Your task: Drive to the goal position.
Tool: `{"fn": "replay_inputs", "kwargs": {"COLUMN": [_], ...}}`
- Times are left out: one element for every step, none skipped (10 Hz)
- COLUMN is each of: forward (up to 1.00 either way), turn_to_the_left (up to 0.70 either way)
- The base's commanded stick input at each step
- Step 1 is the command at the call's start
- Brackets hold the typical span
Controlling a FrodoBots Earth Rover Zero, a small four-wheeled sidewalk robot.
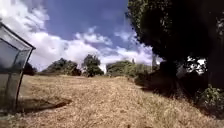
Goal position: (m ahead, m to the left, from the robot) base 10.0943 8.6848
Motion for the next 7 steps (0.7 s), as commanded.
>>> {"fn": "replay_inputs", "kwargs": {"forward": [0.7, 0.7, 0.7, 0.7, 0.7, 0.7, 0.7], "turn_to_the_left": [0.0, 0.0, 0.0, 0.22, 0.35, 0.35, 0.35]}}
